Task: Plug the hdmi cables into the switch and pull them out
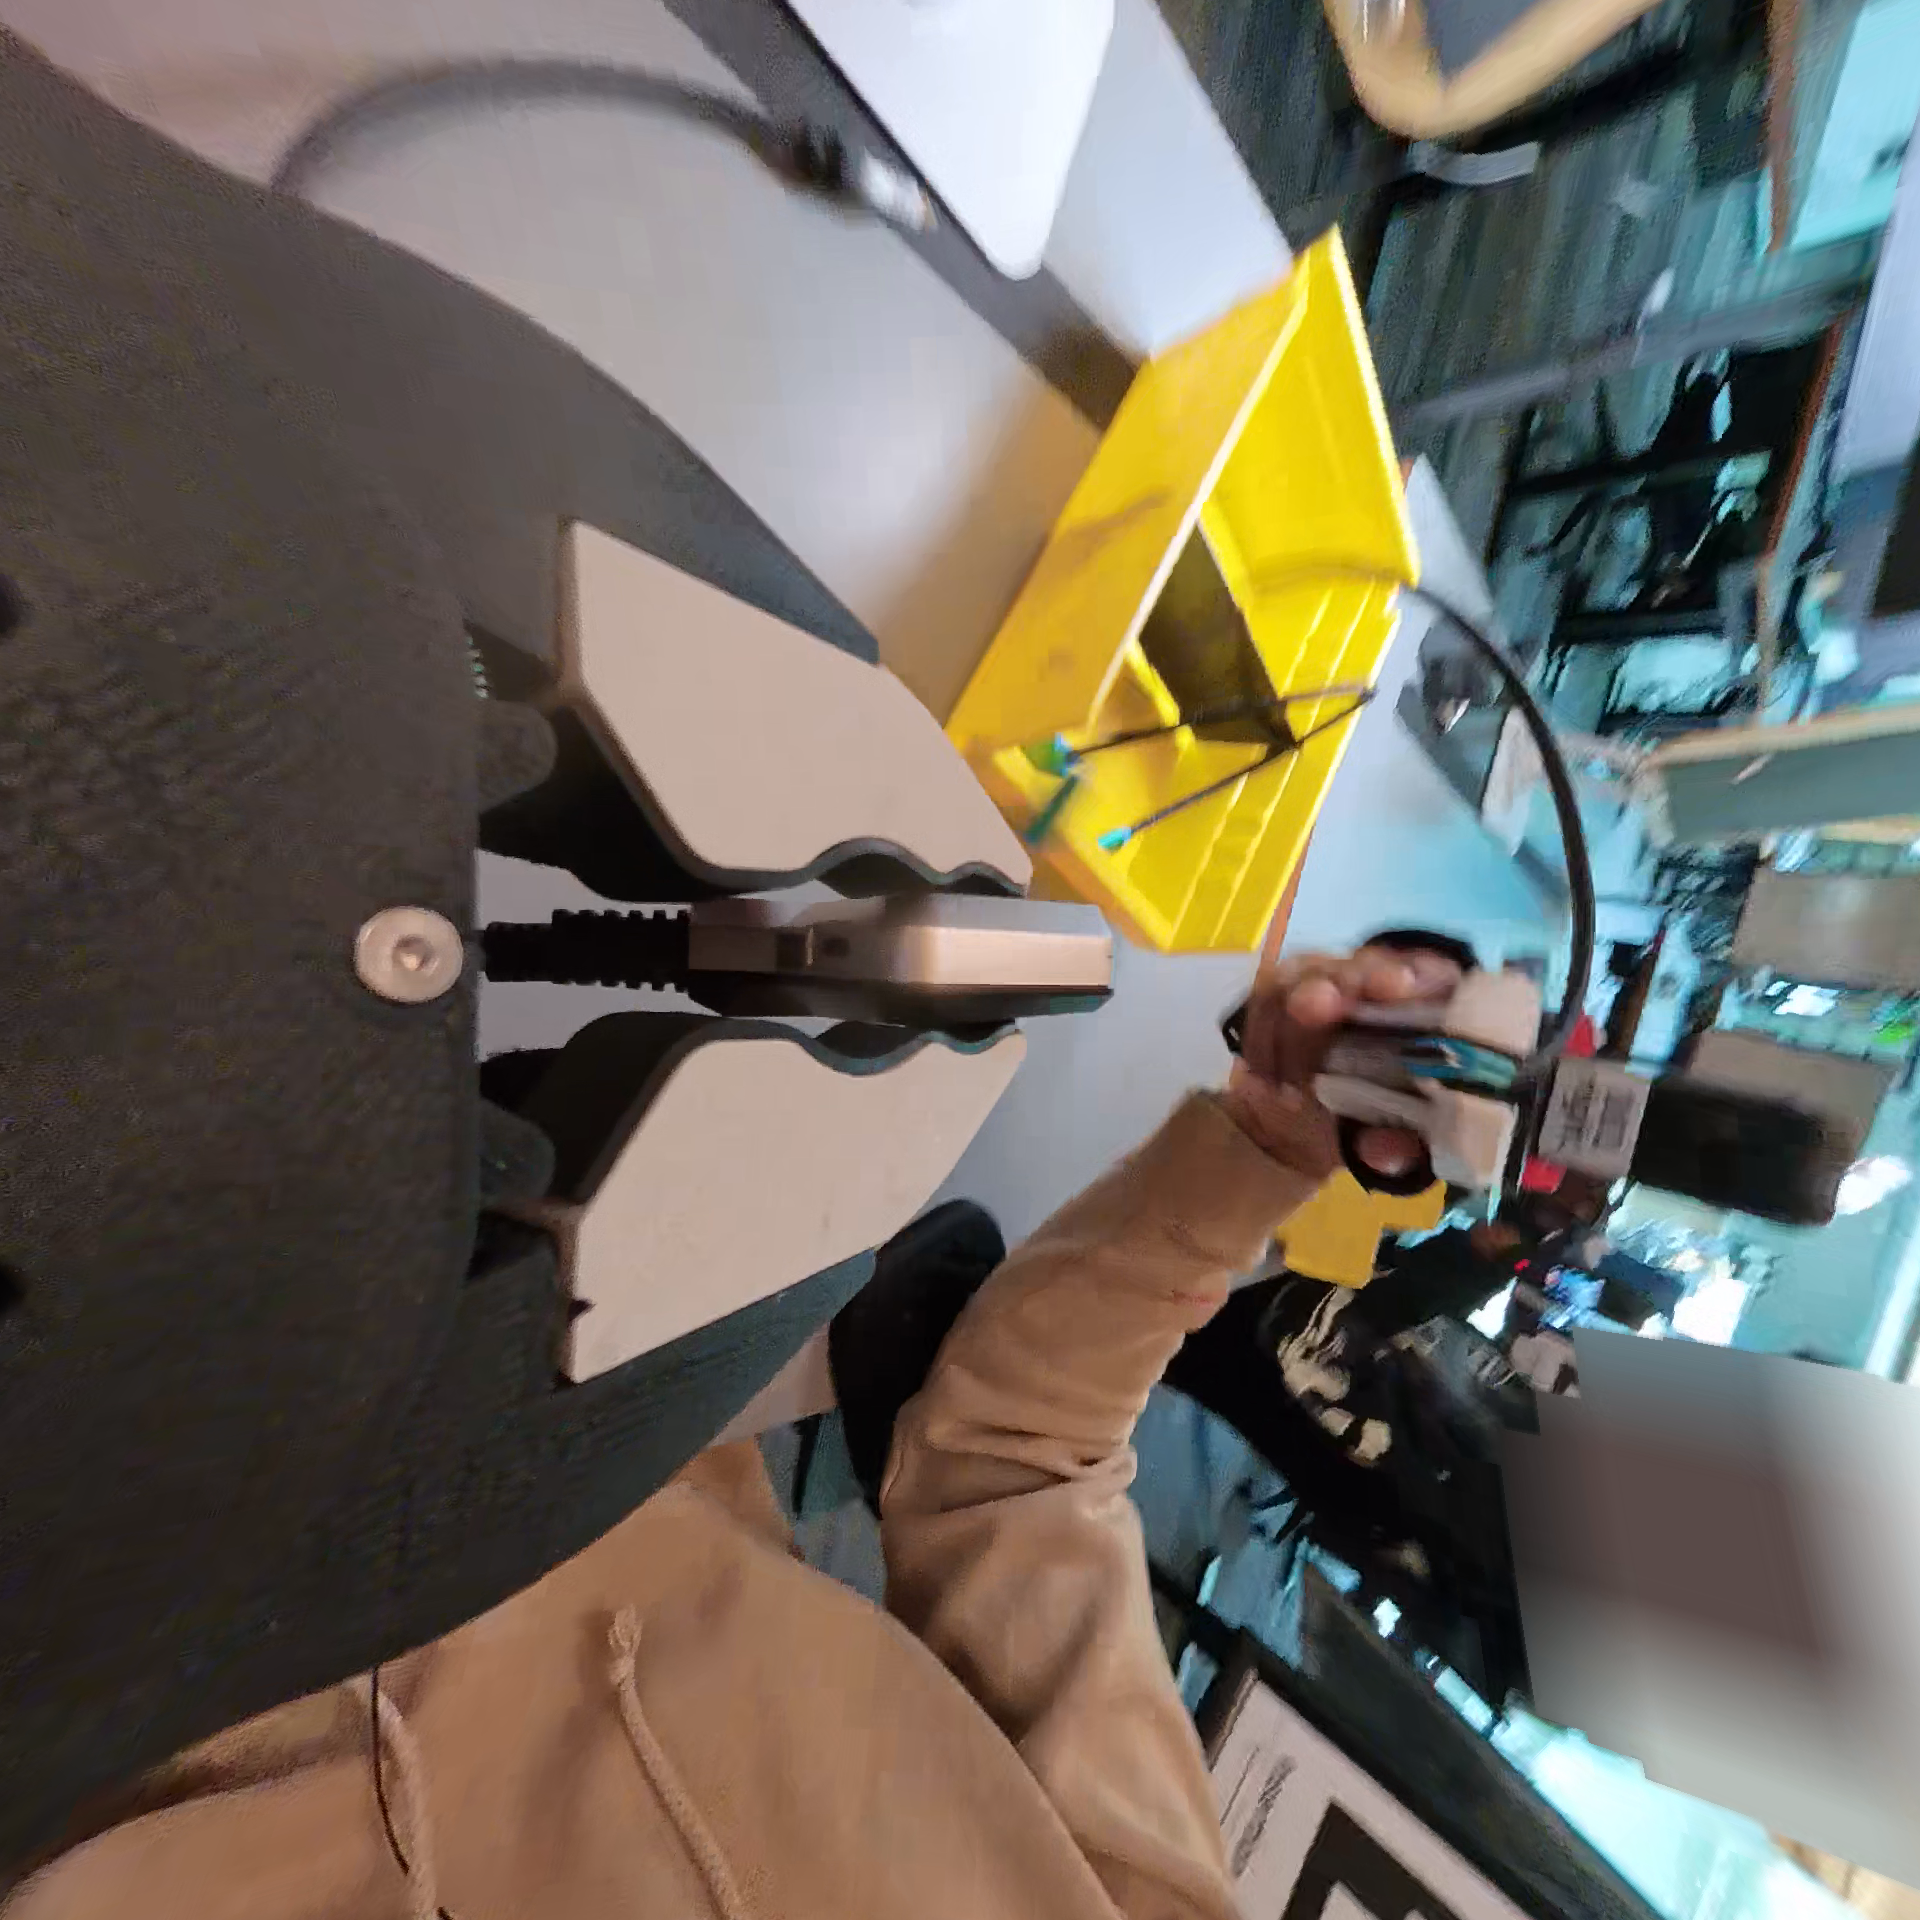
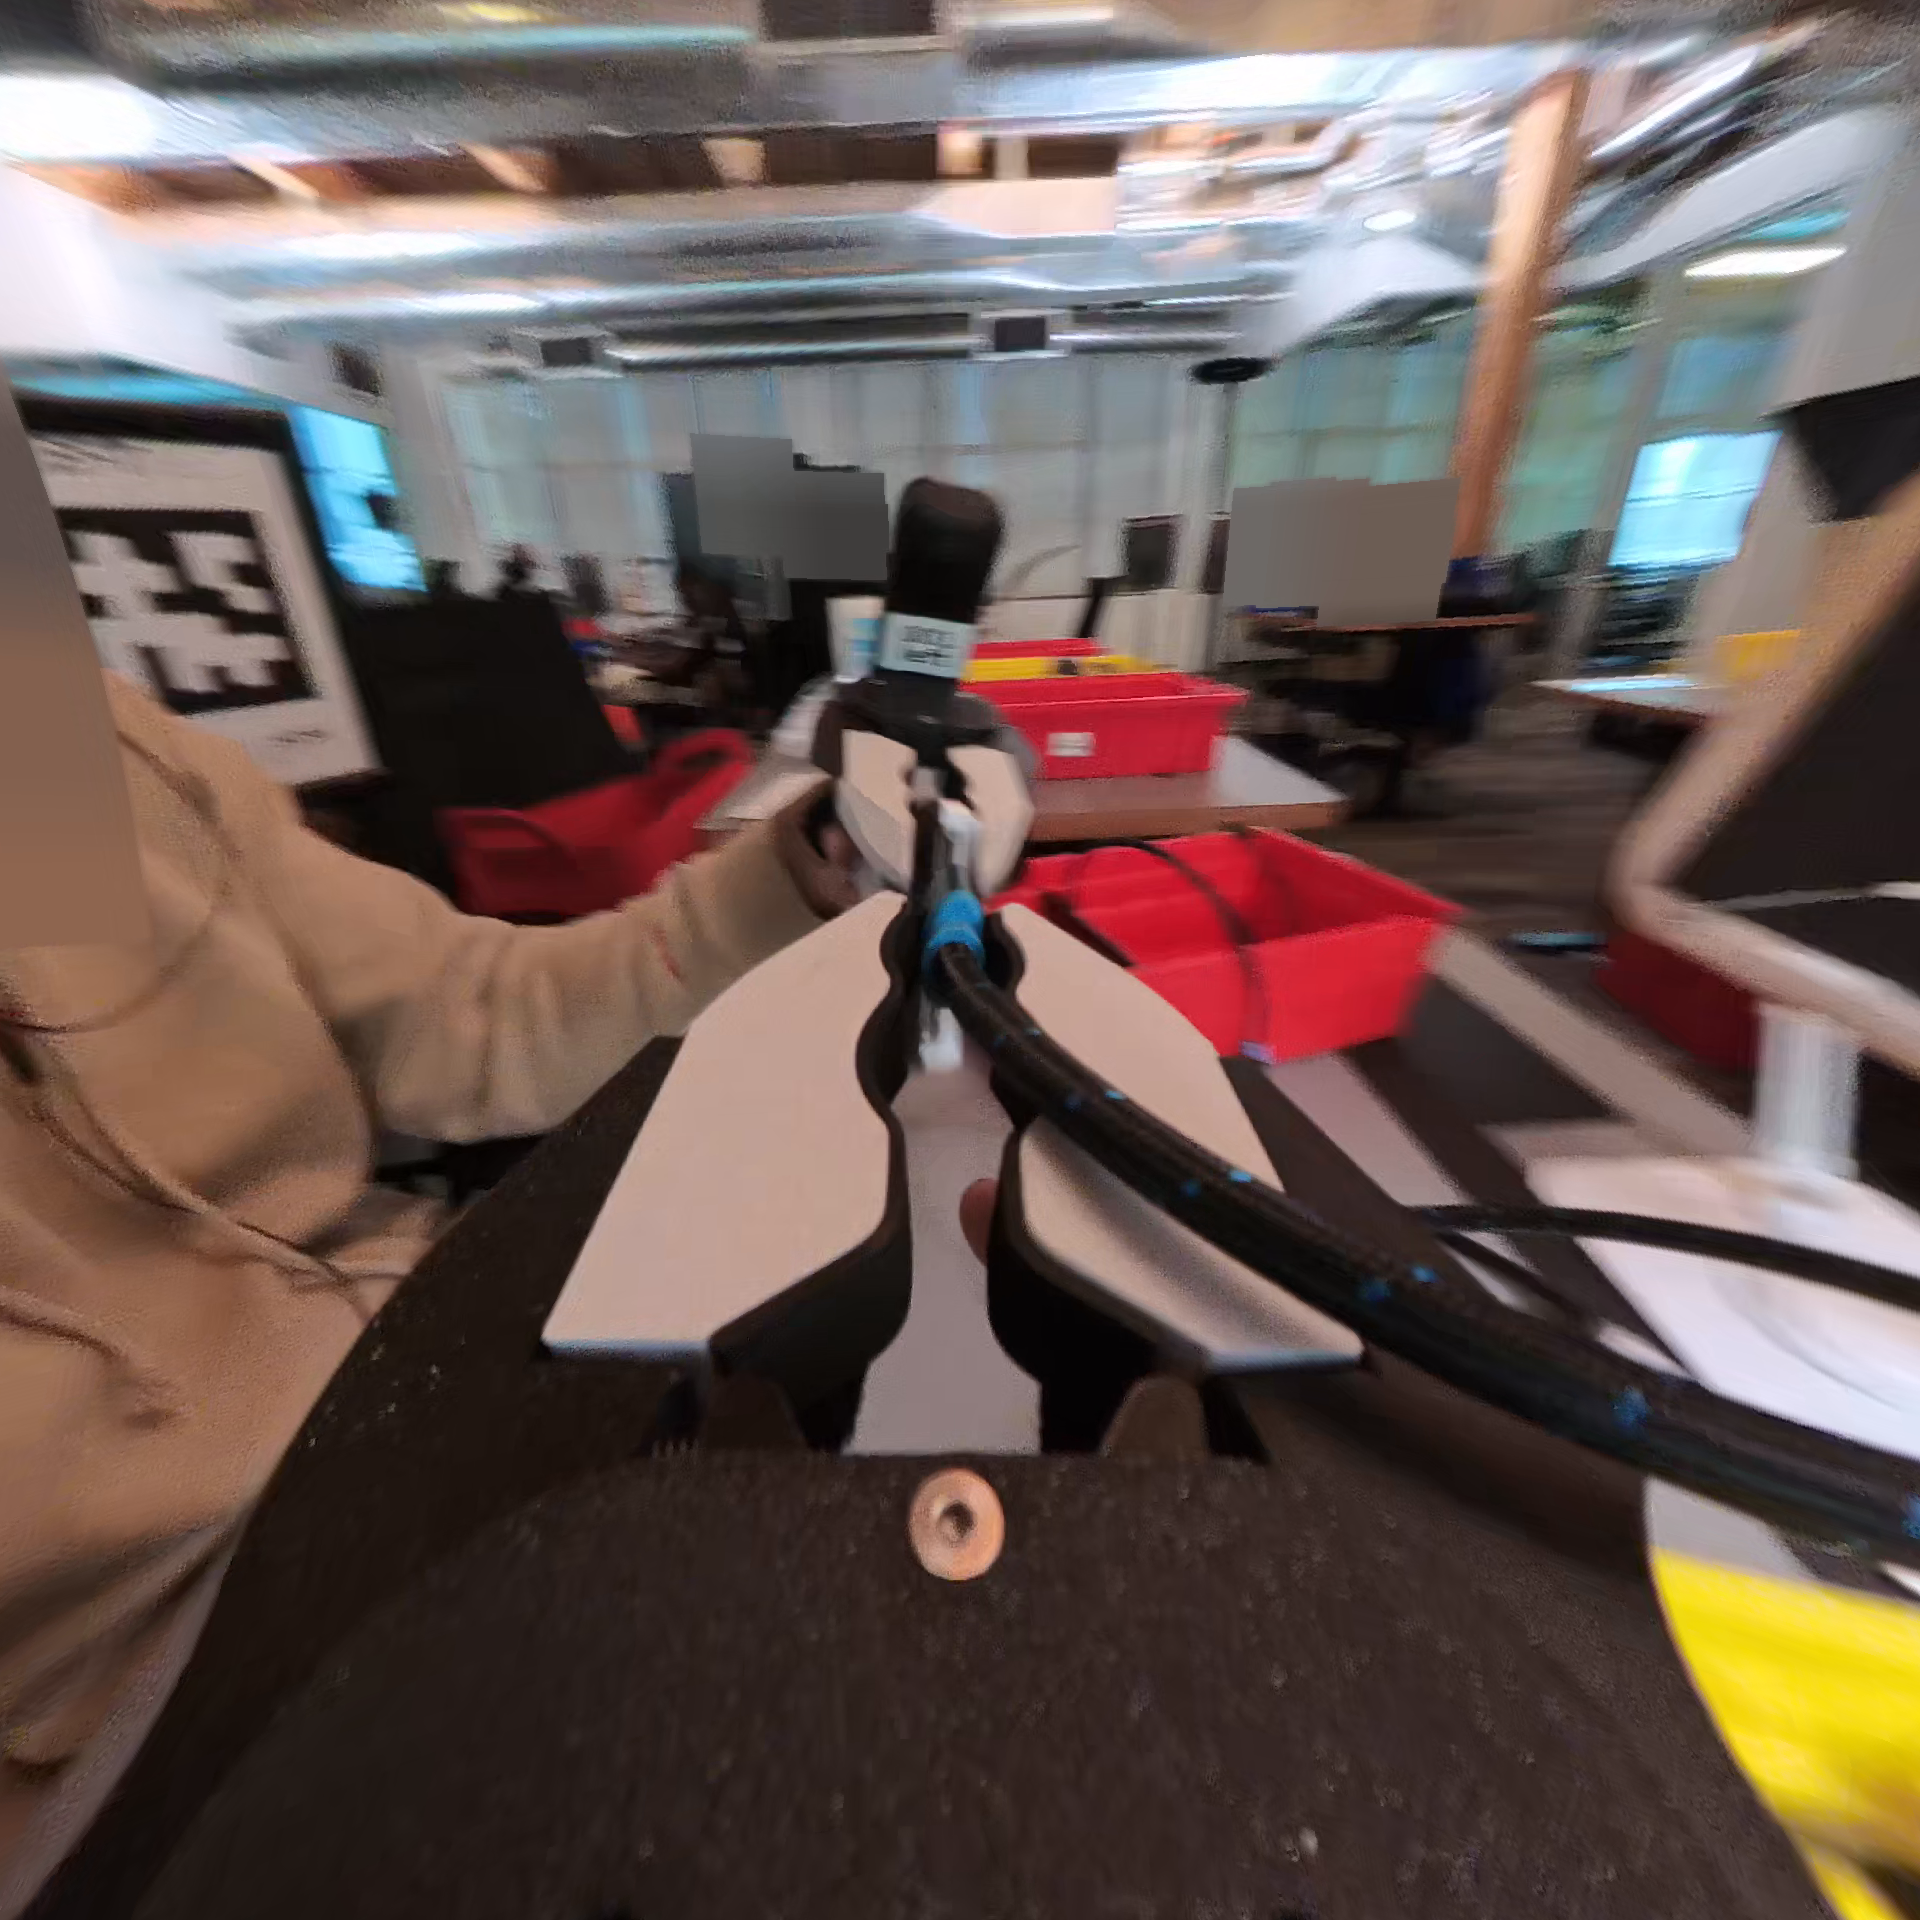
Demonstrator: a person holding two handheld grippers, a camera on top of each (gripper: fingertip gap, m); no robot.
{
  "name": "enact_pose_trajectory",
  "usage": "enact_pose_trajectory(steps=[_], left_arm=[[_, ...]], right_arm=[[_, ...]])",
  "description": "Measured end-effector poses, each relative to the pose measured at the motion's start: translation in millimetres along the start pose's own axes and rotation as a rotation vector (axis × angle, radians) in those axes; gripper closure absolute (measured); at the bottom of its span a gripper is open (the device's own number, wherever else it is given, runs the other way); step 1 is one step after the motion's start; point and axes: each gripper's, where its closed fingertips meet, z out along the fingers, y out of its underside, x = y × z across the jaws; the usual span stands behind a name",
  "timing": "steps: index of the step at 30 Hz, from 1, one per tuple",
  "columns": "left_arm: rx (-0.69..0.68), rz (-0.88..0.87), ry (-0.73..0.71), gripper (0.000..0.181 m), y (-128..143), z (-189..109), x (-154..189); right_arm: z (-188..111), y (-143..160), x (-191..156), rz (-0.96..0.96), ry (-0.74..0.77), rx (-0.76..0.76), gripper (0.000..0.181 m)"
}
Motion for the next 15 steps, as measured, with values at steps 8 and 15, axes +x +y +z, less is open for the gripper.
enact_pose_trajectory(steps=[8,15], left_arm=[[0.042,-0.083,-0.058,0.16,6,-11,-26],[0.036,-0.108,-0.046,0.16,12,-3,-29]], right_arm=[[-61,-1,39,-0.053,0.449,-0.278,0.17],[-83,54,71,0.012,0.819,-0.751,0.169]])
